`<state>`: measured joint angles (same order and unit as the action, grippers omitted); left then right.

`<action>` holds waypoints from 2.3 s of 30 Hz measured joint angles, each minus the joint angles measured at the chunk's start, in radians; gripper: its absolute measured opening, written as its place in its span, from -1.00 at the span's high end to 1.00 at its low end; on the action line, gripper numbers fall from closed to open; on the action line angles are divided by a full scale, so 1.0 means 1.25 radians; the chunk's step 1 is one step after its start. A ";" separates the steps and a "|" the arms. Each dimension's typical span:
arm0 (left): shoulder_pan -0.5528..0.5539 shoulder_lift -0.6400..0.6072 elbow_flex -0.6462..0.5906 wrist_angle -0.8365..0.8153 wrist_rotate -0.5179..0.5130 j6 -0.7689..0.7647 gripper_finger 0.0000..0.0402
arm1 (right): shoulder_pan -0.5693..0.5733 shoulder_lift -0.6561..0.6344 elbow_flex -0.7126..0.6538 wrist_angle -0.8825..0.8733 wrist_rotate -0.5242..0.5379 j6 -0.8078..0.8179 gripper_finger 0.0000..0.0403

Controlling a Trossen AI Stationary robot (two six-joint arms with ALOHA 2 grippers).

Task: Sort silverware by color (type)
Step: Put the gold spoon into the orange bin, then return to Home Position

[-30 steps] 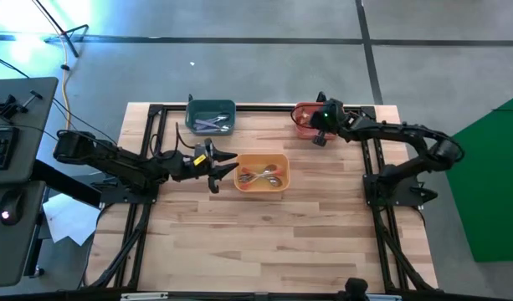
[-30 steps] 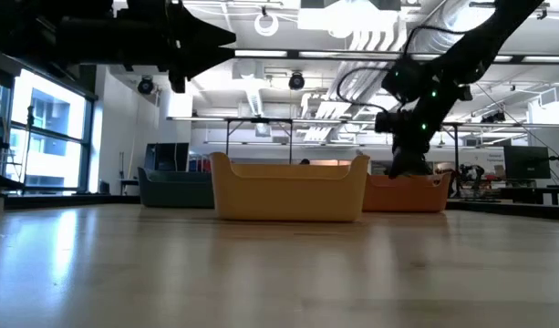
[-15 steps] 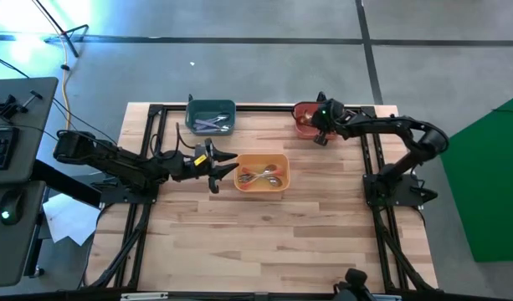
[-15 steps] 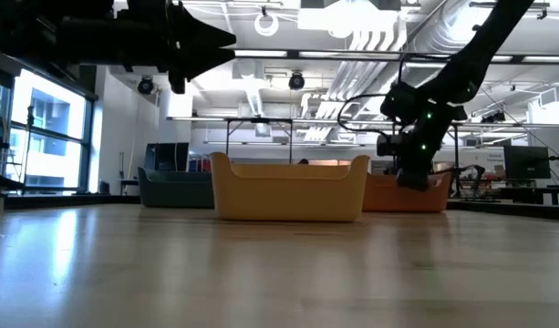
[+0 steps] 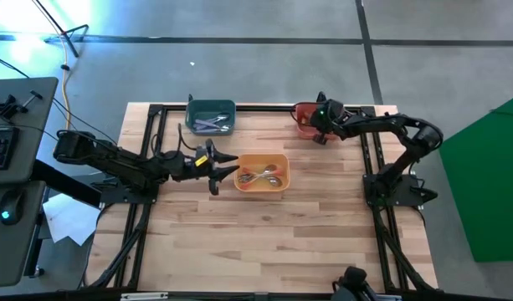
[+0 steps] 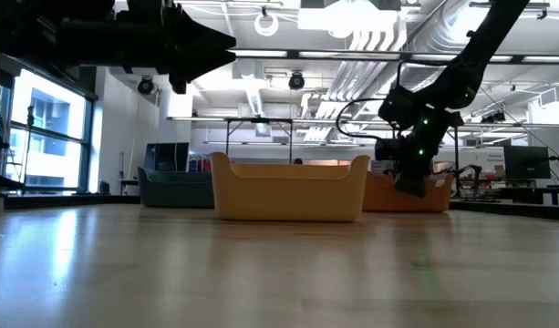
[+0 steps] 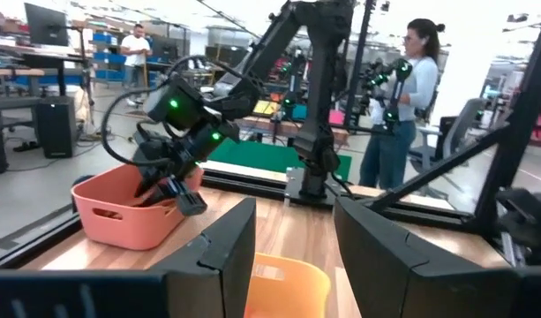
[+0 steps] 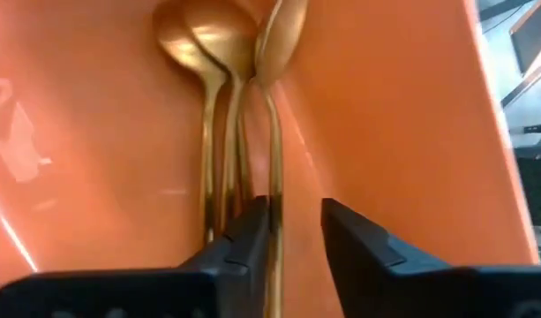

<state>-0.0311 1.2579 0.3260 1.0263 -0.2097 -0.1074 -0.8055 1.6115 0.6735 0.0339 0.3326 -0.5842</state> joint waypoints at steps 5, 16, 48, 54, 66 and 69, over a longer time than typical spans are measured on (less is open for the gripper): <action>0.012 0.000 0.000 -0.013 0.038 0.037 0.29 | 0.012 -0.034 0.008 0.000 0.008 0.003 0.40; 0.199 -0.009 0.004 -0.086 0.391 0.034 0.86 | 0.103 -0.170 0.026 -0.017 -0.106 0.099 0.86; 0.381 -0.297 -0.132 -0.340 0.558 0.241 1.00 | 0.284 -0.305 -0.491 0.950 -0.459 0.338 1.00; 0.381 -0.398 -0.193 -0.341 0.518 0.235 1.00 | 0.285 -0.367 -0.532 0.932 -0.453 0.343 1.00; 0.382 -0.620 -0.252 -0.475 0.495 0.214 1.00 | 0.336 -0.442 -0.532 0.877 -0.298 0.277 1.00; 0.382 -0.680 -0.251 -0.530 0.494 0.203 1.00 | 0.365 -0.458 -0.532 0.857 -0.232 0.263 1.00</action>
<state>0.4461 0.4082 0.0116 0.3641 0.4082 0.1461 -0.3494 1.0395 0.0082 1.1054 0.0426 -0.2556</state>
